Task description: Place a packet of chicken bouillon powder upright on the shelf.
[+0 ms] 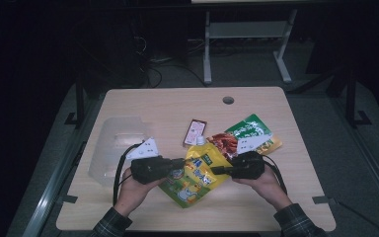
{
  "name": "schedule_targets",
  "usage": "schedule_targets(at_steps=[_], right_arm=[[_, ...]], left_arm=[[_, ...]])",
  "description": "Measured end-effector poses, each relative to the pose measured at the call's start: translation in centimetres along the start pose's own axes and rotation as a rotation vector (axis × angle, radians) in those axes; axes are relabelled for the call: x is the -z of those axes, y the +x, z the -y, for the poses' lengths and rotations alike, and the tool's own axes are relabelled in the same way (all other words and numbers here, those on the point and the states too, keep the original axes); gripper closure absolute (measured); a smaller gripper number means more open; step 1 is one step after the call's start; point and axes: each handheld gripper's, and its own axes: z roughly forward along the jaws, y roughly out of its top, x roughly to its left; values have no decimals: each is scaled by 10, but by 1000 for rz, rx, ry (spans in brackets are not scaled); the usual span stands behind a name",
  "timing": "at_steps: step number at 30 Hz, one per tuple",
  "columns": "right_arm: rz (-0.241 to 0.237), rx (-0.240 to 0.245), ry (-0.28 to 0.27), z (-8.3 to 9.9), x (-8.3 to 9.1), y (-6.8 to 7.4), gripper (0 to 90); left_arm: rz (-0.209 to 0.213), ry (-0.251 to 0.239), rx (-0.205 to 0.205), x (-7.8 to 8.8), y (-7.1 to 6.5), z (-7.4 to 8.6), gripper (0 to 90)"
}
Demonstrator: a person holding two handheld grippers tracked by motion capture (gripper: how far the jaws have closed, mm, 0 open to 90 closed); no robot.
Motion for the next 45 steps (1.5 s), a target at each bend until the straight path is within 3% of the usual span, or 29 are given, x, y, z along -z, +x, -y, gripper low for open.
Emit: schedule_targets(at_steps=[7, 10, 11, 13, 20, 27, 32, 38, 45], right_arm=[[-2, -8, -10, -2, 6, -1, 900], [-5, 7, -16, -5, 9, 1, 900], [-5, 7, -16, -5, 9, 1, 900], [1, 3, -15, -8, 12, 2, 900], [5, -17, -40, -13, 18, 0, 900], [-9, -53, -62, -23, 17, -3, 900], [-1, -43, -59, -32, 13, -3, 900], [-9, -25, -61, -45, 7, -2, 900], [-15, 3, -43, -66, -7, -1, 900]], left_arm=[[-6, 4, 4, 0, 3, 1, 728], [-27, 32, 3, -1, 2, 1, 528], [-34, 34, -2, 0, 1, 1, 528], [-44, 30, -7, 4, 0, 2, 430], [-50, 66, -19, 11, -6, 13, 338], [-30, 175, -64, 6, -20, 35, 221], [-11, 226, -57, 1, -27, 49, 173], [-21, 216, -42, -2, -32, 60, 163], [1, 236, -66, -14, -38, 67, 156]])
